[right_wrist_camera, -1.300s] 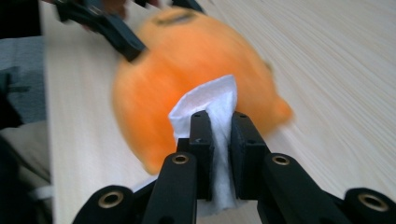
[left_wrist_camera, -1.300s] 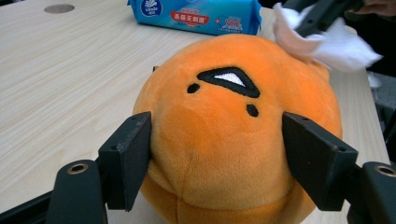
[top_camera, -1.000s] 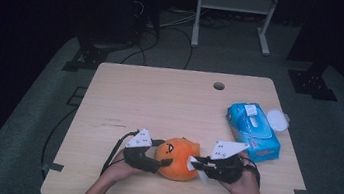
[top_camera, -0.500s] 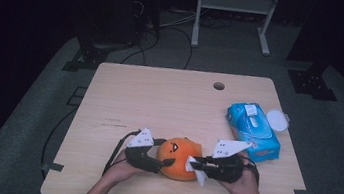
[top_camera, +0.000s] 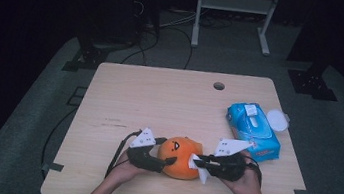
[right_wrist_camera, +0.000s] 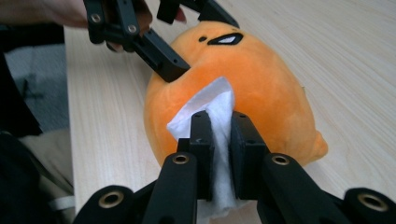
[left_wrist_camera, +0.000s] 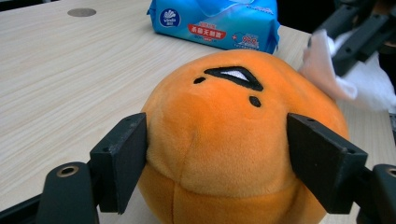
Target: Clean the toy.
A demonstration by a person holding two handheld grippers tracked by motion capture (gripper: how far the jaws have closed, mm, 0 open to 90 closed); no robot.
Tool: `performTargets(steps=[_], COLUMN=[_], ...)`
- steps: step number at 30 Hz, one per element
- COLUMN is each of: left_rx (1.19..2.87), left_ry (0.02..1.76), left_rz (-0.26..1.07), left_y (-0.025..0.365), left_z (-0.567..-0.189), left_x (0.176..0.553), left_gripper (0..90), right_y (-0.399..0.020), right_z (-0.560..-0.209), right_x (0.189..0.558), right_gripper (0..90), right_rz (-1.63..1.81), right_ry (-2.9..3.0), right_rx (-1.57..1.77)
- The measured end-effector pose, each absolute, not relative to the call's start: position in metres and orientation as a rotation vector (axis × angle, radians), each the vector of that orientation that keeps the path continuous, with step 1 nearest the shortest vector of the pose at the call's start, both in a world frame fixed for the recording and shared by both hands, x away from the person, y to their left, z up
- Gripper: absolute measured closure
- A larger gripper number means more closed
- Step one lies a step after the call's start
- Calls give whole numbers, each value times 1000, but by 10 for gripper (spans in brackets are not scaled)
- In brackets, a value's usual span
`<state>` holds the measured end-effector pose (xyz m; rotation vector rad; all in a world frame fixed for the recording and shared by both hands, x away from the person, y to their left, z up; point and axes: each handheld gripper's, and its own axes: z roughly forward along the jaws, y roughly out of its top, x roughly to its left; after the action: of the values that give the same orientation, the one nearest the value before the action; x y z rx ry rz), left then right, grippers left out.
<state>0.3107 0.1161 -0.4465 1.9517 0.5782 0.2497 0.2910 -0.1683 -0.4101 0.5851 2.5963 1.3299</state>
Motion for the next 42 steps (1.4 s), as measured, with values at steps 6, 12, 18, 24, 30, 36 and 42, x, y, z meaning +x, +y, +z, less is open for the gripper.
performTargets(steps=[6,12,18,24,30,36,42], left_rx=[1953,1942,1956,1946,1956,1936,1942], left_ry=[563,559,577,561,585,611,622], left_rz=[140,208,187,211,256,314,293], left_y=[121,109,113,107,108,111,111], left_z=[-445,-443,-440,-440,-443,-443,-443], left_x=[312,307,308,305,306,307,307], left_gripper=[115,229,101,224,228,227,212], right_y=[-178,-166,-162,-171,-153,-178,-181], right_z=[-416,-407,-410,-408,-406,-411,-414], right_x=[299,289,290,293,287,299,301], right_gripper=[799,799,799,799,798,798,799], right_rz=[1323,1386,1373,1398,1382,1351,1344], right_ry=[2598,2592,2597,2564,2584,2551,2551], right_rx=[640,587,576,641,553,659,692])
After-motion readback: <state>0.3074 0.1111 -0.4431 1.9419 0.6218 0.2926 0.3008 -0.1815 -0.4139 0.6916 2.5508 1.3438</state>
